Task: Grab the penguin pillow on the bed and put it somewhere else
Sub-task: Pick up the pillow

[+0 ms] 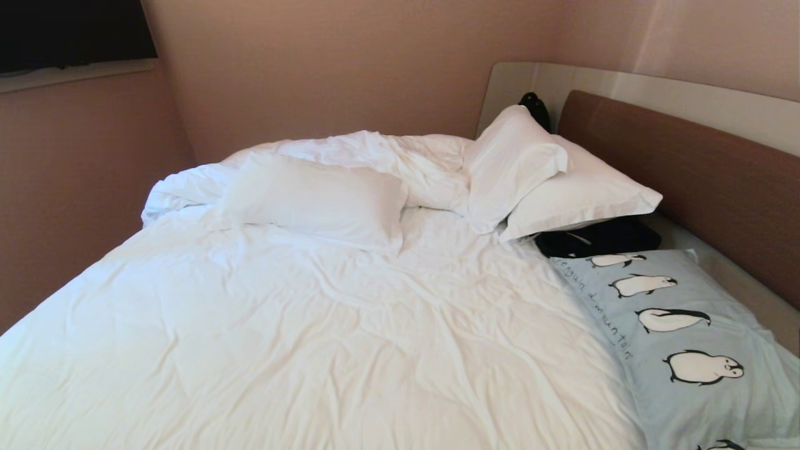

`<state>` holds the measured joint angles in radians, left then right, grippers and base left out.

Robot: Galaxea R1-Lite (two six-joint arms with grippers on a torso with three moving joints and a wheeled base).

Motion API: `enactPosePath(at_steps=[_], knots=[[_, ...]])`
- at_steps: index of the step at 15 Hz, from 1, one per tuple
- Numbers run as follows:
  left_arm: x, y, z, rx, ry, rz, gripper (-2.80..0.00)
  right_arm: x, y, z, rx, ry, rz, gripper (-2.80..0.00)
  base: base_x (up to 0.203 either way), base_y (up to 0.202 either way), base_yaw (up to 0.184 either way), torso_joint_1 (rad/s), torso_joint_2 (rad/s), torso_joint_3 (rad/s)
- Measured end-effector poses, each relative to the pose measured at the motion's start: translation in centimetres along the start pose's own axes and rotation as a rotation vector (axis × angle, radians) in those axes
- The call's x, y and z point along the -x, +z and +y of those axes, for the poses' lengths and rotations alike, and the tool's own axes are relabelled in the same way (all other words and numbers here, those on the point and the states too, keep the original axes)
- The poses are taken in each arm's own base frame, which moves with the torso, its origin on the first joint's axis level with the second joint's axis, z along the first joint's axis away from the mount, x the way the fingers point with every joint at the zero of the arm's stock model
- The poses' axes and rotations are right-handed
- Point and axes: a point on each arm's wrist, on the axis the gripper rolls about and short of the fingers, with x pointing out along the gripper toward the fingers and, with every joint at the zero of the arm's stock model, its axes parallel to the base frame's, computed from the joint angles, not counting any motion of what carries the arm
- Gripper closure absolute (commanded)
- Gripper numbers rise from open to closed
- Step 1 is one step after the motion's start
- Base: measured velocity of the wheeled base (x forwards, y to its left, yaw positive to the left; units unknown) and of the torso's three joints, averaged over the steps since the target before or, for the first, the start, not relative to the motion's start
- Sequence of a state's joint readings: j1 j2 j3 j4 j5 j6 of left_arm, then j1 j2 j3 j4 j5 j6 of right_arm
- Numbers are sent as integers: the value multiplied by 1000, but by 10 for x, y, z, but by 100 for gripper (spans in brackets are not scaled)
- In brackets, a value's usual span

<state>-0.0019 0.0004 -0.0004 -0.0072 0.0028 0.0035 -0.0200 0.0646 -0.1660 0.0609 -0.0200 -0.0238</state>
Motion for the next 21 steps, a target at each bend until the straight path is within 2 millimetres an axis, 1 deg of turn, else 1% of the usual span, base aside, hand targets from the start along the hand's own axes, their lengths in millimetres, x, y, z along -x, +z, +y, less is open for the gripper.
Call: enactPosePath(at_steps=[2,4,6,9,12,14,16,18,21], knots=[[0,0,0,0,0,0,0,-4,15,0,2,1,47,0,0,0,0,0,0,0],[0,0,0,1,0,0,0,-14,31,0,3,0,107,0,0,0,0,0,0,0],[0,0,0,0,0,0,0,-30,42,-1,5,-7,181,0,0,0,0,0,0,0],[0,0,0,0,1,0,0,-67,55,-1,7,-33,309,0,0,0,0,0,0,0],[0,0,0,0,1,0,0,-117,64,-3,11,-87,420,0,0,0,0,0,0,0],[0,0,0,1,0,0,0,-157,67,-7,10,-127,470,0,0,0,0,0,0,0],[0,0,0,1,0,1,0,-196,65,-15,-1,-180,509,0,0,0,0,0,0,0],[0,0,0,0,0,0,0,-235,58,-29,-26,-244,548,0,0,0,0,0,0,0],[0,0,0,1,0,1,0,-291,40,-63,-86,-354,595,0,0,0,0,0,0,0]])
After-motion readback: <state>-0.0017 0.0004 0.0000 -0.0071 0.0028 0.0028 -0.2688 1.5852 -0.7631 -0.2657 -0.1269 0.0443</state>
